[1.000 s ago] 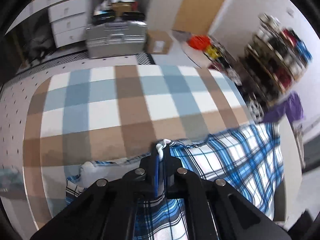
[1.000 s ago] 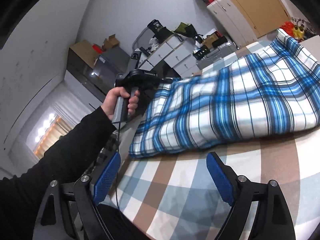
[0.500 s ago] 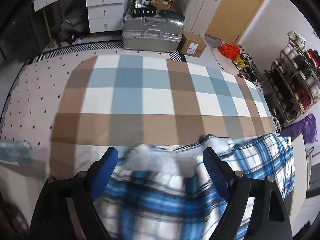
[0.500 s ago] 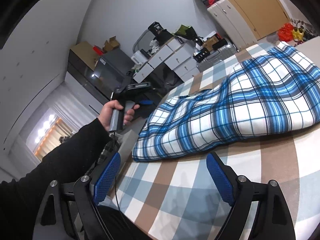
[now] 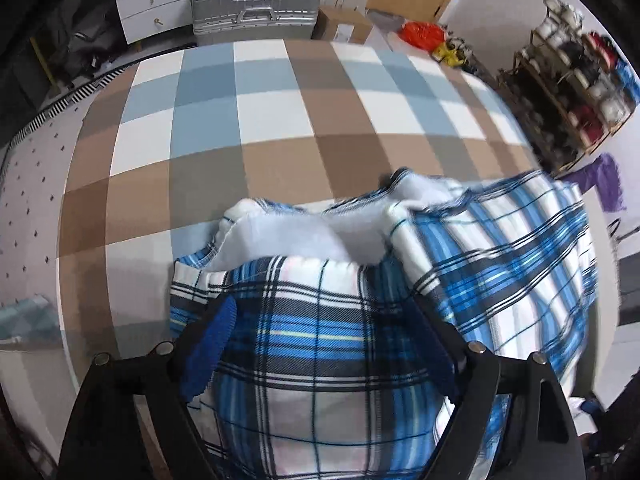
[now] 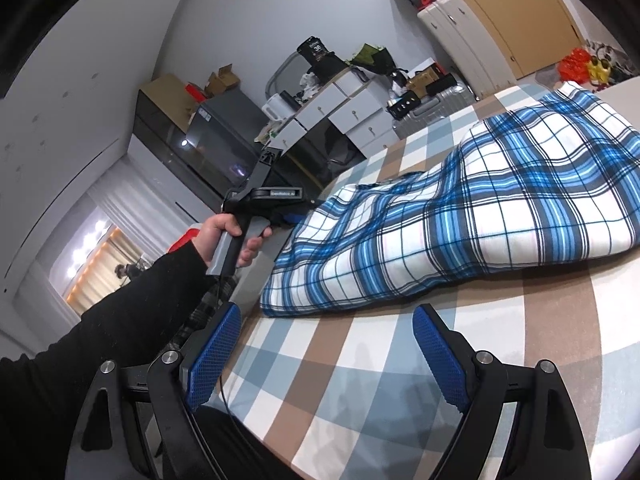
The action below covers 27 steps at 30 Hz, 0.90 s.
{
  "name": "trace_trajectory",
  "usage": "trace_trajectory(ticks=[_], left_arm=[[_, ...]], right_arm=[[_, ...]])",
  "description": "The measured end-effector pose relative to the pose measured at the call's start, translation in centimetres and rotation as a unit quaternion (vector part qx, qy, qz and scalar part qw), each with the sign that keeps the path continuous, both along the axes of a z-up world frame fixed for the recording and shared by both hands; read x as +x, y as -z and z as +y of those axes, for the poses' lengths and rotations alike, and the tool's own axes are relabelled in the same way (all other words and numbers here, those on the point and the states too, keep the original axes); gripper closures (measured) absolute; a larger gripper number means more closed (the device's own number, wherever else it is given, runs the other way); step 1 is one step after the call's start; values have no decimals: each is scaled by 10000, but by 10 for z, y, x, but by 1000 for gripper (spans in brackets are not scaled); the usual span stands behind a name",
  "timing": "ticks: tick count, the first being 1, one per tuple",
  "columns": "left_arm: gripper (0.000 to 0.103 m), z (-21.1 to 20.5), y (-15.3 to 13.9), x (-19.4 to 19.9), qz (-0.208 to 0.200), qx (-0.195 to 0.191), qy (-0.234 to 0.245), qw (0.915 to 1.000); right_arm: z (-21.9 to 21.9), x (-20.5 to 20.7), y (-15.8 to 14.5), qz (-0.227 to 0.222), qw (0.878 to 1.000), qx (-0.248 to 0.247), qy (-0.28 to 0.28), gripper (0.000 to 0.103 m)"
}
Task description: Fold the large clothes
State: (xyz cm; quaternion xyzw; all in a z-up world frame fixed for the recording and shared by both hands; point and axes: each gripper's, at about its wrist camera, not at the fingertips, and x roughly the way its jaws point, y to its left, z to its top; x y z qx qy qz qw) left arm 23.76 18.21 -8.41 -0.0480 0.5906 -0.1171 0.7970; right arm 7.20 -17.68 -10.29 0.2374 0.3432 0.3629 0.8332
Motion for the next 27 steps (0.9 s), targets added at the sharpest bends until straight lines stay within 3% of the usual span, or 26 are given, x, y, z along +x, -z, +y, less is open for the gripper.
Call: trace_trajectory(ticks=[2,5,12,16,19,22,27], left_arm=[[81,4,4,0,92,122,-106,9998],[99,26,-3,-1,-33,-214,-508,9985],[103,63,-37,-10,-859,-157,-1294,9877],[103,90,-35,-13,-1095,-6,-2012,9734],[103,100,-24,-16,-951,-286,-2374,9663],[102,98,-15,-17,-620,-657,-2311,9687],[100,81,-7,-33,-221,-457,-1911,9803]], right_arm=[[-1,-1,0,3,10000,10,-10,14],[0,-3,-1,-61,10000,-51,-49,14],[5,-3,-1,-46,9999,-73,-114,14],[6,-4,-2,-49,9999,-84,-107,14],[7,-5,-2,-64,9999,-86,-92,14],[6,-5,-3,-72,9999,-67,-74,14],[2,-4,-3,-44,10000,-21,-51,14]])
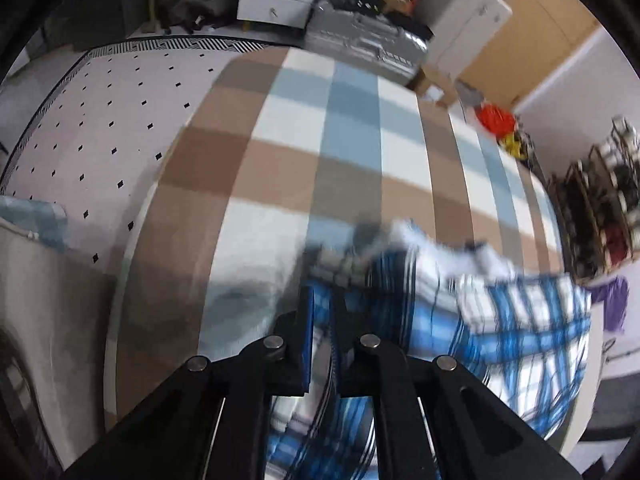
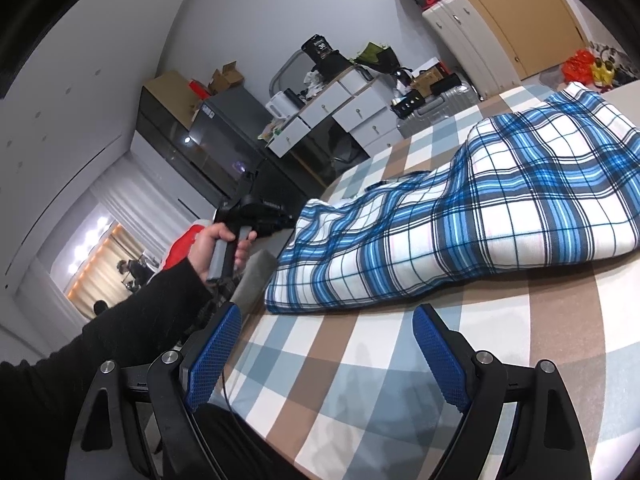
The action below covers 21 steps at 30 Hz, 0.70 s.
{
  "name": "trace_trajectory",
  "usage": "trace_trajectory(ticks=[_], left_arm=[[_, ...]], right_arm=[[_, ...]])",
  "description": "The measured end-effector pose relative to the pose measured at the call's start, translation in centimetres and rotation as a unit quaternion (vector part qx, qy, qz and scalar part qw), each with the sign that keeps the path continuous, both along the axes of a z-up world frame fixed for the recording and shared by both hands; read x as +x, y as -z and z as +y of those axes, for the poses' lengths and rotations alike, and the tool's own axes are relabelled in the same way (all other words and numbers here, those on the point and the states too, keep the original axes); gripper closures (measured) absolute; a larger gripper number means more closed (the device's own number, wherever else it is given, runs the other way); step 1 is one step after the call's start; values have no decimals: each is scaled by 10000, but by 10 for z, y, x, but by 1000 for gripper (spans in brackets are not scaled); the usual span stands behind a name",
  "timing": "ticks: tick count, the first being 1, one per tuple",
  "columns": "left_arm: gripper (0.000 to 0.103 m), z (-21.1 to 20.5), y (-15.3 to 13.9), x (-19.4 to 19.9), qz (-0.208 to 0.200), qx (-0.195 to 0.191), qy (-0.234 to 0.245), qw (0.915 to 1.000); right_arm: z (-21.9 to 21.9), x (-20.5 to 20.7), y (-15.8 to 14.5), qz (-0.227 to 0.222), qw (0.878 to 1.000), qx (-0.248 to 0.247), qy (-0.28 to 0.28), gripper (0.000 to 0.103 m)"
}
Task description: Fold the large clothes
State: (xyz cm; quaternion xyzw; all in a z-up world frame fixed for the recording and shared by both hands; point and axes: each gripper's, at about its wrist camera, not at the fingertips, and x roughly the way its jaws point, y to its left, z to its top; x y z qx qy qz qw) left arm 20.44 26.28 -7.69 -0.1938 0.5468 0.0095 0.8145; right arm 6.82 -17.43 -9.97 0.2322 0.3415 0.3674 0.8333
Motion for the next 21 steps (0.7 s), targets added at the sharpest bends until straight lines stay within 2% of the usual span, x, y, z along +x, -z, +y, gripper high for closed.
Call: trace_trajectory(ticks=[3,4,6,7,8,10,13,16,19,21], left_arm=[[100,-2,-6,-23,-73,-64,-116,9999],[99,-2,-13,-36,-261,-139,-216,9993],[73,-7,-22,-49,-539,-257,-140,9981],[35,-13,-28,-59,-739,-340,-72,9967],[11,-19,-33,-69,-924,-436,-37,9948],[10,-34,-38,-81,-1118,-591,134,9919],[10,-63,-33,-80,-1009,-779,614,9899],[10,-87,-18,-70,-836,-591,879,9909],[10,-97,8,-62,-477,-462,838,9943],[10,-96,21,-64,-268,-464,736,9958]], right_arm=[[-1,-2,-1,-50,10000,-54,33,14],[-2,-3,-1,-67,9999,-89,53,14],[-3,-3,0,-56,9997,-184,140,12],[-4,-3,1,-23,9995,-238,195,9],[-5,-2,2,2,9992,-297,275,8],[-6,1,1,20,9975,-502,505,7],[-8,12,-11,-8,9901,-1014,971,4],[-3,40,-27,-57,9781,-1718,1170,3],[18,91,-37,-105,9511,-2874,1123,3],[35,124,-31,107,9371,-3336,1018,3]])
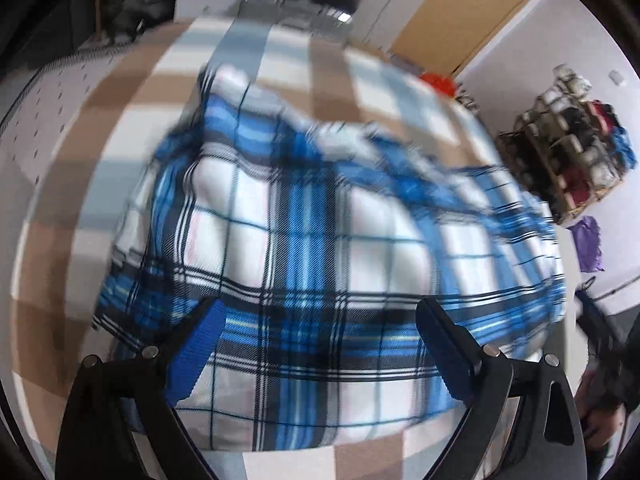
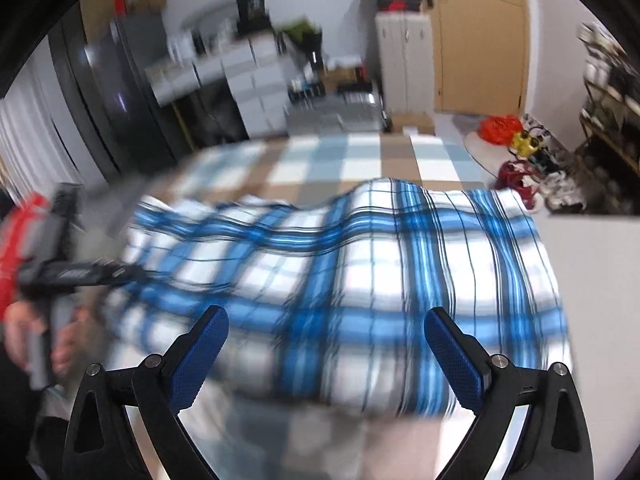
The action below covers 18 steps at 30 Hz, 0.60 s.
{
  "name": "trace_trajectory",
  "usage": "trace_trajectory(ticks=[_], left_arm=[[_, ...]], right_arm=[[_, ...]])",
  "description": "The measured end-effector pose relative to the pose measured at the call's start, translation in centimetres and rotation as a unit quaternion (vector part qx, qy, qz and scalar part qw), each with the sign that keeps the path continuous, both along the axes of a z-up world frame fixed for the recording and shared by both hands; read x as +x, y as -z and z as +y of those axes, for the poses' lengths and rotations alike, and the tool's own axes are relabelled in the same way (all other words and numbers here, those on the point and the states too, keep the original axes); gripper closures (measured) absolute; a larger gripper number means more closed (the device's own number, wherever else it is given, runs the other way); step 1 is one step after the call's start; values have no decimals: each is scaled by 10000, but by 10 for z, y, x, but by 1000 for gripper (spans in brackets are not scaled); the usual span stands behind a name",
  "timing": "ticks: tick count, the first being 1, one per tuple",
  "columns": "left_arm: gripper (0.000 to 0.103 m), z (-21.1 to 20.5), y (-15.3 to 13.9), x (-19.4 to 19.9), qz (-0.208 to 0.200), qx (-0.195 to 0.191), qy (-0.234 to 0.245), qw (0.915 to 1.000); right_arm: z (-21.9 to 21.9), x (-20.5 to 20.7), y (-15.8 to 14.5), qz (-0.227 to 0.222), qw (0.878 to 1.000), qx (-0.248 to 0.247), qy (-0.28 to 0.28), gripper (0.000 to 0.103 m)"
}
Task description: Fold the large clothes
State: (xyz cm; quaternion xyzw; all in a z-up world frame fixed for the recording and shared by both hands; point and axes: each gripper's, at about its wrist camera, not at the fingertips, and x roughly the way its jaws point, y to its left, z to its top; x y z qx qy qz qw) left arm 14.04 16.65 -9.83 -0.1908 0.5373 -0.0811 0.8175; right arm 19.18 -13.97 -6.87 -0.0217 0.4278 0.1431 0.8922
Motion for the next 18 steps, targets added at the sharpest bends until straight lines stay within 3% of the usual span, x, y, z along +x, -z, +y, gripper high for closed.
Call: trace_trajectory(ticks=[2,4,7,9,12,14,16,18], left_arm=[[10,2,13,0,134,81,-65,9999],[10,1,14,-3,-49,155,-64,9998],[10,-10,13,-8,-140,596,187,9979],[10,-16,12,-10,-216,880,391,9951],[10,-14,7,-10,-88,838,273,9961],[10,-12,-9,-13,-132,598,85,9981],[10,-20,-26,-16,-411,294,245,9984],[9,-35,-40,-17,-572,251,493,9968]], right_arm=[[11,33,17,343,9984,-438,93,4],[18,60,44,737,9917,-1036,165,5],[19,73,81,1086,9781,-1775,65,6],[6,72,91,1095,9818,-1549,51,3],[-6,74,87,1278,9809,-1453,180,7],[-7,64,67,907,9852,-1444,200,10],[-7,48,47,677,9927,-992,-88,10],[-5,29,34,470,9945,-890,-292,10]])
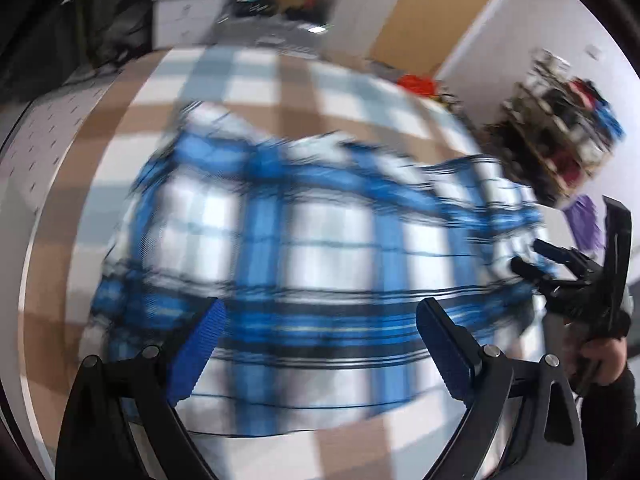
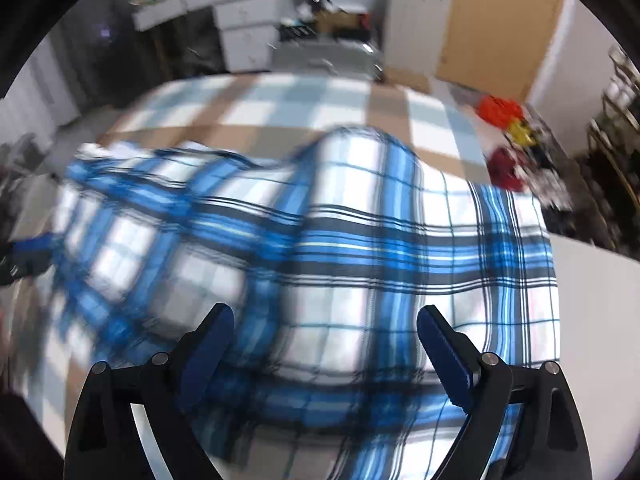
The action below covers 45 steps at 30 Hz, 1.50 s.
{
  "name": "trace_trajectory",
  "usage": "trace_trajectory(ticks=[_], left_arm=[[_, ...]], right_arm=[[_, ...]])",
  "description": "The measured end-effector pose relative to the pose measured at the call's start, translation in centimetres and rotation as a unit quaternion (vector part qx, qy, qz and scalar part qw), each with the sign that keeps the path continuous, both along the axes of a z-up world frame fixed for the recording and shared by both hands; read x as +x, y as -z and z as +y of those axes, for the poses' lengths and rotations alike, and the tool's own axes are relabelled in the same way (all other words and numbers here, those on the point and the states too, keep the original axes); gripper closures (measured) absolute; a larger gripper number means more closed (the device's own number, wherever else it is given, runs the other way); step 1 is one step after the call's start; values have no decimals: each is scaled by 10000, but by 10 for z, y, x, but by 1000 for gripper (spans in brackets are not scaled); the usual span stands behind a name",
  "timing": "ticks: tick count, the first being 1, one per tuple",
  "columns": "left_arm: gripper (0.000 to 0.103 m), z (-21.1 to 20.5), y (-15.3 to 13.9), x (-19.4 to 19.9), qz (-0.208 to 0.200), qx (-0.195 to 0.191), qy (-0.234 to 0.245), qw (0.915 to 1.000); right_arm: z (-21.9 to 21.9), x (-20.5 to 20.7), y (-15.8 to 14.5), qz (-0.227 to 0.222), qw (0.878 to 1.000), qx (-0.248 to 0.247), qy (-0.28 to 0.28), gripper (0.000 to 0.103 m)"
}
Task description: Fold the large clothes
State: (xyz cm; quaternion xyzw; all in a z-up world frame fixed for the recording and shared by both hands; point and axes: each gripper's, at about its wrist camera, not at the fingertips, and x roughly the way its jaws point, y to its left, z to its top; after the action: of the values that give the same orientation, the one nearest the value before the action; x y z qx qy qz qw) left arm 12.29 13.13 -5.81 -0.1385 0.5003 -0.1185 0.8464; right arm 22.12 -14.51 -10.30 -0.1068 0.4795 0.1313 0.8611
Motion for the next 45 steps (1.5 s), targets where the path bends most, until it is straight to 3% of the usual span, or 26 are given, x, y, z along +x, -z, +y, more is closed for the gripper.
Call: trace_trajectory(ticks=[4,8,13,16,19,21,24,26,27,28,34,38,40,42,45], left_arm=[[9,-42,5,25,389,157,509,9978],[10,-53,44,47,971,592,338,9929],[10,-52,46,37,678,764,468,9937],[10,-50,37,33,811,754,338,9933],[9,-47,9,31,580,105,335,9977],[9,-53,-4,36,363,358,388,9979],[9,-60,13,60,822,685,338,9937],[9,-55,38,69,1144,780,146,9903],[9,-55,40,71,1091,761,160,9910],[8,-55,41,67,905,792,206,9925],[7,-50,37,49,737,670,485,9938],[6,-37,9,32,651,340,48,9973],[6,-34,0,12,527,63,156,9985],[6,-35,7,-3,562,96,395,9976],[6,-36,40,-8,986,431,388,9934]], right_arm=[[-9,-28,-4,-257,9994,125,-196,9],[-4,-19,27,60,9986,-523,-107,9],[-14,-10,54,582,9980,-176,184,0],[-13,6,43,1091,9934,-237,276,5],[-5,13,12,783,9966,194,137,6],[8,25,-3,488,9987,90,133,5],[26,50,-2,414,9988,-133,240,6],[30,70,10,520,9975,-214,434,19],[27,80,21,568,9963,-342,556,29],[28,87,32,651,9950,-437,627,29],[20,76,36,658,9956,-391,540,28],[14,37,4,488,9960,619,418,30],[20,8,-7,401,9952,882,118,30],[35,-21,-8,364,9959,790,-244,30],[63,-46,15,396,9971,79,-649,30]])
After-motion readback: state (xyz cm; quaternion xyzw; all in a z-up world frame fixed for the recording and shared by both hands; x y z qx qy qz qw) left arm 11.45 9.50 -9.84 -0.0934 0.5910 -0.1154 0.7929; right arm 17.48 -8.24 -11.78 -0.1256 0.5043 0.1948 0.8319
